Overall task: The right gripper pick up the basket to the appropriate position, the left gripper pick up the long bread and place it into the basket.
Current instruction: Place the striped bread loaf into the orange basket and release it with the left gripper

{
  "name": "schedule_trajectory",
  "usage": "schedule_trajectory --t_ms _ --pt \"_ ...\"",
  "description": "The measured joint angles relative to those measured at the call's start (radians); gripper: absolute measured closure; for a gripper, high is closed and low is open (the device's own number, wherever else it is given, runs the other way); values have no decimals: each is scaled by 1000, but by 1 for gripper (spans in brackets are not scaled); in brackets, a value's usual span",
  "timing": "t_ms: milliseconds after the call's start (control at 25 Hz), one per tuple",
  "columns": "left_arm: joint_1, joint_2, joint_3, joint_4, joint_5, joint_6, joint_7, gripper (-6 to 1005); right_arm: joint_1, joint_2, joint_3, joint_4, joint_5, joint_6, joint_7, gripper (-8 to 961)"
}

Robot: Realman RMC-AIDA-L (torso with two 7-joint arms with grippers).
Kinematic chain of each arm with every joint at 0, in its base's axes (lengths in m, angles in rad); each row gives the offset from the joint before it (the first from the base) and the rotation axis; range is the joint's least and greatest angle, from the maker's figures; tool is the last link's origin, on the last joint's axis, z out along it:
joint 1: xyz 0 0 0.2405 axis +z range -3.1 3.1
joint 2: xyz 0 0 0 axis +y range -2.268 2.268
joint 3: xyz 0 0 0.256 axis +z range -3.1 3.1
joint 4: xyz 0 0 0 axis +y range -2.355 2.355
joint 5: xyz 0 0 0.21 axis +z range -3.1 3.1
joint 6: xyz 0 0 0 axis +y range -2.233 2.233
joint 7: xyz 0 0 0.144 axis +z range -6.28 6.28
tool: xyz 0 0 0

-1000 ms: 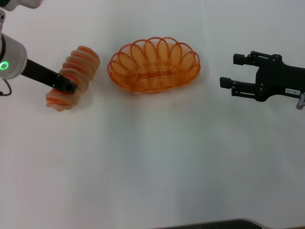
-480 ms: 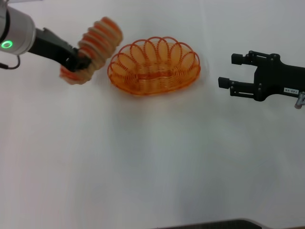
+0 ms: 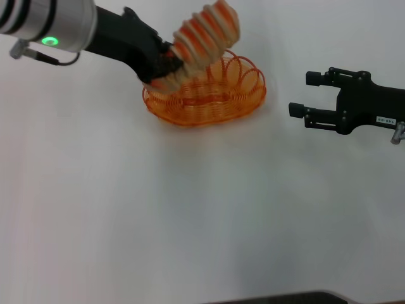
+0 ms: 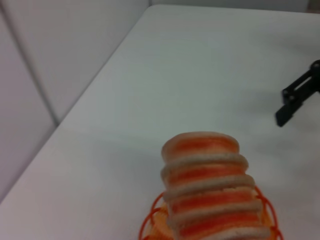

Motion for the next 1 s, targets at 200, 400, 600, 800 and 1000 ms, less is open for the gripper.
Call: schedule_trajectory --t_ms 200,400,600,800,1000 --pt "-3 -1 103 -36 -11 -60 26 794 1 0 -1 0 0 0 0 167" --pt "0 -2 163 -77 -12 -116 27 797 4 0 -6 0 0 0 0 167" --pt "15 -6 194 -99 -15 -176 26 808 8 0 -10 0 0 5 0 168" --pt "33 -6 236 -100 -15 -221 21 798 10 0 -10 0 0 7 0 168" --pt "33 -6 232 -123 -24 -253 11 752 11 0 -12 0 0 7 0 167"
